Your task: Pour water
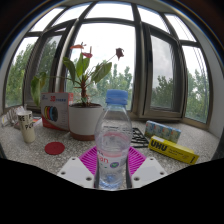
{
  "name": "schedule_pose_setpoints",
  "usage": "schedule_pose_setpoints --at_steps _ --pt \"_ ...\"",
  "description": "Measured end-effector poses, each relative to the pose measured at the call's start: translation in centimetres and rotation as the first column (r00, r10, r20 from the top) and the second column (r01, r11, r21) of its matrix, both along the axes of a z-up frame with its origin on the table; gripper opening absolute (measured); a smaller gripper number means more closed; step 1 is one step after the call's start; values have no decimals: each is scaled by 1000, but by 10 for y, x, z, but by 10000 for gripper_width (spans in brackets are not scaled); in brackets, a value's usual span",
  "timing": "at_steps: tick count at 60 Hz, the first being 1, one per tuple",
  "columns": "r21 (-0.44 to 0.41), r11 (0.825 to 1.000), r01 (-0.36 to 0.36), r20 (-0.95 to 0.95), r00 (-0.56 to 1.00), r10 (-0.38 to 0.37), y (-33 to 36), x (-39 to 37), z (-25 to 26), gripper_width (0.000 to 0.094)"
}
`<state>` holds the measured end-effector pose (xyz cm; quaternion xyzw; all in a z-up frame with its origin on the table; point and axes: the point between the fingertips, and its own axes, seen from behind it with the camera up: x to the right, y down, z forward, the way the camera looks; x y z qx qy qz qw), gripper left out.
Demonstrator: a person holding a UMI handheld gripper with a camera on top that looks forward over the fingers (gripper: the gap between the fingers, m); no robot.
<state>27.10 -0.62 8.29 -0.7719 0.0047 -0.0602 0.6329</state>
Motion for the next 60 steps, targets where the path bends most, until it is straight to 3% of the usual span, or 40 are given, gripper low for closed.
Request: schedule_pose_setpoints --at_steps 5,16,23,30,38,44,51,60 --pt "3 1000 12 22 1000 -12 0 -2 1 289" --pt "3 992 125 120 985 -124 -4 11 24 289" --pt "73 976 203 335 917 -216 0 13 80 288" --pt "182 957 227 626 723 -291 13 -8 156 289" --pt "302 943 140 883 332 -333 37 -68 240 288" --pt "321 946 32 946 35 -322 55 -133 276 288" --pt "245 964 -100 923 -282 -264 85 -209 277 289" --pt "82 976 -201 783 -593 -188 117 -281 240 291"
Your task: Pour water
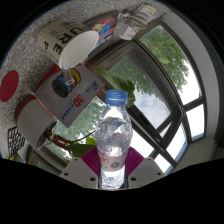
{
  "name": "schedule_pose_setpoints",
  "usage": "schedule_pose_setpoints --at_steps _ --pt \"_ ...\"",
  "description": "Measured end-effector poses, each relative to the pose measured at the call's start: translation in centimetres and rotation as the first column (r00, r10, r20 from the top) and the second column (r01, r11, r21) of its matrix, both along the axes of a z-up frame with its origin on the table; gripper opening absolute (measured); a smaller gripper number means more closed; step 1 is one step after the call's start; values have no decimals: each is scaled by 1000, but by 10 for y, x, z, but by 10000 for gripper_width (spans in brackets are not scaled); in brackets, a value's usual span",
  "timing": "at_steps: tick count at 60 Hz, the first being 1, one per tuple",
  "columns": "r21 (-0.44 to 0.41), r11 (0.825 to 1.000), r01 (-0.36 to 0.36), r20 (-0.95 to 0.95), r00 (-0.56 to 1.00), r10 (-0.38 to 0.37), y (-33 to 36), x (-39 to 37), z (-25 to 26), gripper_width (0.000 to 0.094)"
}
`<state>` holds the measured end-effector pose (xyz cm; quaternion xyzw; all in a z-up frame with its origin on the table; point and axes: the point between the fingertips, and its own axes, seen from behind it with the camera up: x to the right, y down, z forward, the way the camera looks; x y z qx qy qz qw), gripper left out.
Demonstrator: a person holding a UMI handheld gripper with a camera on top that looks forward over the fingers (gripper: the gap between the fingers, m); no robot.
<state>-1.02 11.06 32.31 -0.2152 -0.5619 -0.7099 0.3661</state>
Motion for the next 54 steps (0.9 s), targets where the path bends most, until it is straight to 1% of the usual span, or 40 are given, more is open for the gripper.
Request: schedule_pose_setpoints --at_steps 2,5,8,13,21,25,27,32,34,37,39,43,46,49,50,54 --pt "-25 1000 -11 68 998 13 4 -12 -11 289" --pt "-45 999 -8 160 987 16 10 -24 -23 288" --pt "-66 998 -17 206 978 30 15 -32 -35 290" --pt "-84 996 6 212 977 13 19 -34 -45 290" --pt "-83 996 -16 185 982 31 16 -38 -42 291" --pt "-62 998 -27 117 993 34 12 -36 -25 290" --pt "-57 997 -43 44 998 46 7 -36 -12 290" --pt "-9 998 -65 -234 970 61 -7 -24 30 290" --pt "15 996 -90 -373 924 89 -17 -15 52 291" --pt "36 990 -138 -615 778 131 -30 -11 72 290" --pt "53 986 -160 -748 648 145 -37 -3 82 286" --pt "95 973 -209 -928 335 162 -52 12 98 288" --pt "119 961 -249 -986 81 143 -46 23 91 286" --pt "138 952 -275 -984 -146 101 -46 31 77 288" --pt "148 952 -268 -973 -210 92 -54 33 75 288" --pt "130 950 -285 -911 -412 1 -42 46 33 289"
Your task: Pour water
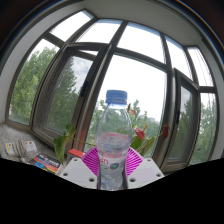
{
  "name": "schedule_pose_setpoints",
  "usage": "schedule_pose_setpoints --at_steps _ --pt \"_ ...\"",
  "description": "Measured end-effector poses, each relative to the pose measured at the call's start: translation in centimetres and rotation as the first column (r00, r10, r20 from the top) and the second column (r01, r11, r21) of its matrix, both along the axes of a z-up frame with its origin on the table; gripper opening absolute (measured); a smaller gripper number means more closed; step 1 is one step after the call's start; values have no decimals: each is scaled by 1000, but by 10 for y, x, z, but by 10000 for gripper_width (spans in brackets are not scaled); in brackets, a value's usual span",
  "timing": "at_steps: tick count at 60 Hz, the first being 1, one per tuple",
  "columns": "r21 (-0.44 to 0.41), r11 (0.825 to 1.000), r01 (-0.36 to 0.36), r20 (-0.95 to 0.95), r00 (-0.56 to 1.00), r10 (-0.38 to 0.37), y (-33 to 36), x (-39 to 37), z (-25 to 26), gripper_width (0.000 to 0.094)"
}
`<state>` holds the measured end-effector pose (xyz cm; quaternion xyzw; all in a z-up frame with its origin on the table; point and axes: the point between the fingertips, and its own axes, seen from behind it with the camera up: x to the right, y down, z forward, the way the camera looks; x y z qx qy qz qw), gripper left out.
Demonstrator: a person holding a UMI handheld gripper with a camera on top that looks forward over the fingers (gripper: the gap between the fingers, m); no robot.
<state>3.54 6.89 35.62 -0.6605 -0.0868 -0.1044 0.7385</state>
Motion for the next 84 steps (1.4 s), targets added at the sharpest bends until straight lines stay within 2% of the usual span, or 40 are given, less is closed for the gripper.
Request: schedule_pose_setpoints --at_steps 5,9,13,28,29,30,34,36,40,43,46,47,49,55,62,67,77,84 --pt "-114 993 -41 -153 988 23 18 12 -64 289" --pt "-177 983 -46 -222 975 6 20 14 -115 288" --pt "-210 975 -68 -238 971 16 27 15 -153 287" --pt "-349 935 -54 -209 978 -22 42 22 -281 291" --pt "-332 942 -54 -205 979 -16 42 22 -279 291" --pt "-289 956 -57 -208 978 -4 44 21 -271 289" --pt "-294 955 -46 -210 978 -17 37 23 -274 312" --pt "-289 957 -40 -214 977 -24 37 24 -271 354" --pt "-314 949 -39 -227 973 -35 45 26 -275 453" --pt "-369 929 -38 -240 969 -55 36 25 -281 576" --pt "-415 909 -42 -249 966 -69 30 23 -283 817" --pt "-423 905 -43 -250 966 -71 28 22 -281 870" --pt "-427 904 -34 -255 963 -85 27 23 -280 836" --pt "-454 890 34 -247 955 -162 0 32 -262 860" --pt "-504 857 108 -208 948 -242 -49 35 -246 865" --pt "-518 843 144 -183 944 -274 -90 29 -233 864" --pt "-532 832 157 -186 937 -296 -167 4 -214 857" --pt "-516 839 174 -167 940 -298 -208 -10 -201 857"
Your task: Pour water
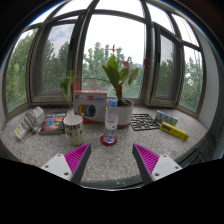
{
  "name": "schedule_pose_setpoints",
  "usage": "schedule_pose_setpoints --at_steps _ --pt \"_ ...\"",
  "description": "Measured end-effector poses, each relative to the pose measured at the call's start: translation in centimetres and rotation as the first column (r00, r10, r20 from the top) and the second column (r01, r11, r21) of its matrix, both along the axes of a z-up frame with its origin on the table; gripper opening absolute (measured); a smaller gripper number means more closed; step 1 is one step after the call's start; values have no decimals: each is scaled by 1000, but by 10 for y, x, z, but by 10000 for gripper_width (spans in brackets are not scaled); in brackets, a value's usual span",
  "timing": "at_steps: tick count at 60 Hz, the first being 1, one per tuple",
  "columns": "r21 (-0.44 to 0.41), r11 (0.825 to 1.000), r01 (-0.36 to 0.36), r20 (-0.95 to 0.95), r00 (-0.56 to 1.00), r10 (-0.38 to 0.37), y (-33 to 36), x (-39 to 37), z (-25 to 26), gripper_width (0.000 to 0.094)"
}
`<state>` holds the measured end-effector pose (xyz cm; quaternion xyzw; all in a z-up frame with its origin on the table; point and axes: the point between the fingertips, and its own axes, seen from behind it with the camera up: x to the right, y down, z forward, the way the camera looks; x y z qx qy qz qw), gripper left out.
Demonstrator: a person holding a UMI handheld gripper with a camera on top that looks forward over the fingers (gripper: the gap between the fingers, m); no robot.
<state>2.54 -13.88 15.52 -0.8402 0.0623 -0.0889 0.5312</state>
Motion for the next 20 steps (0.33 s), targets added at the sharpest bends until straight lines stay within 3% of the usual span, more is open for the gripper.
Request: schedule_pose_setpoints --at_steps 20 --pt "4 1000 -2 -2 1000 2 -45 -25 10 857"
